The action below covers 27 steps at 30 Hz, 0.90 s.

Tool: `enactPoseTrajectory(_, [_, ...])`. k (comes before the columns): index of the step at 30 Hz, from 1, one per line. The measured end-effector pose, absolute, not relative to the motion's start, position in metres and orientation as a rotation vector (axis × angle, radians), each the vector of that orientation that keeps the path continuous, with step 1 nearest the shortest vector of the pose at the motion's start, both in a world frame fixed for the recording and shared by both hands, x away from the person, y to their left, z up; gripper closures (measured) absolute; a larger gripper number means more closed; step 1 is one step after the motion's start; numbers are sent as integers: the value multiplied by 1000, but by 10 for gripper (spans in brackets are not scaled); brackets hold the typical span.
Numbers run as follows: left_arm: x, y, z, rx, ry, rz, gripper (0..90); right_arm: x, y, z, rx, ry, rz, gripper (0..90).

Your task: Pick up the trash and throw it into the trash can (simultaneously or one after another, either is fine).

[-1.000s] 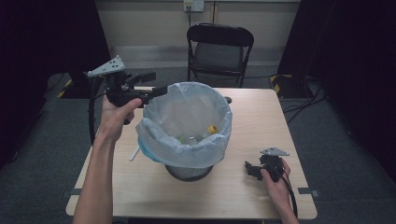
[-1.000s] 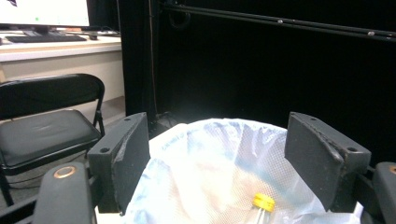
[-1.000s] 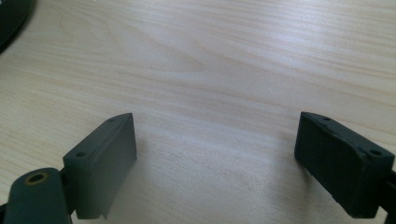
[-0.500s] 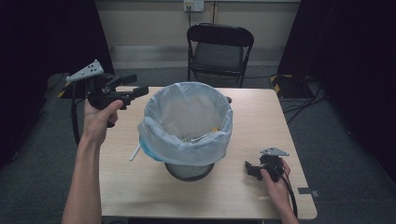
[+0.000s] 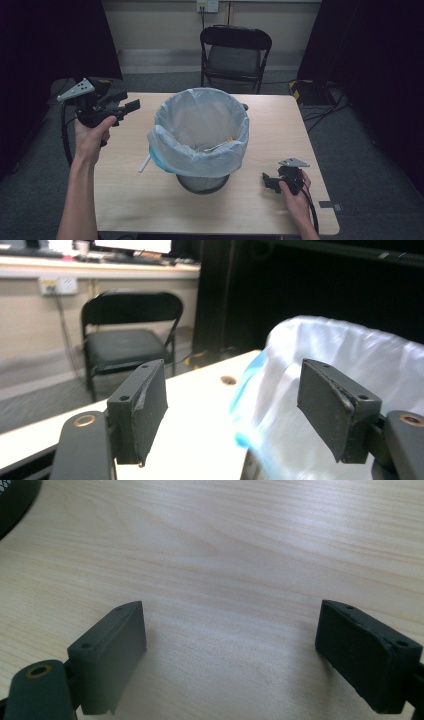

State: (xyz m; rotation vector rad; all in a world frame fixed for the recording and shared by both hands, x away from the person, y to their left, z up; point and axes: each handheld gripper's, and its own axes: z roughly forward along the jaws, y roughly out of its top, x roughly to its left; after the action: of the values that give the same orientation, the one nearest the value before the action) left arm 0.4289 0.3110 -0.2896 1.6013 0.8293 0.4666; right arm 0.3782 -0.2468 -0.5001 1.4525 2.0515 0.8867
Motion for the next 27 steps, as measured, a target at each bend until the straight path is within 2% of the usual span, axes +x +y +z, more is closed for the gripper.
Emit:
enactPoseTrajectory(3, [430,318,-303,1611,872,455,308,378,-247,-500,1454,2051,886,119])
enactPoseTrajectory(12, [425,327,-330,1637,941,461,290,378,-247,-500,1453,2052,886,119])
enactPoseTrajectory(15, [423,330,-339,1608,955,423,292,378,-247,-500,1452,2052,886,119])
enactPoseTrajectory(27, [404,331,-384,1729,1053,393,282,378,-247,-500,1452,2052,887,119])
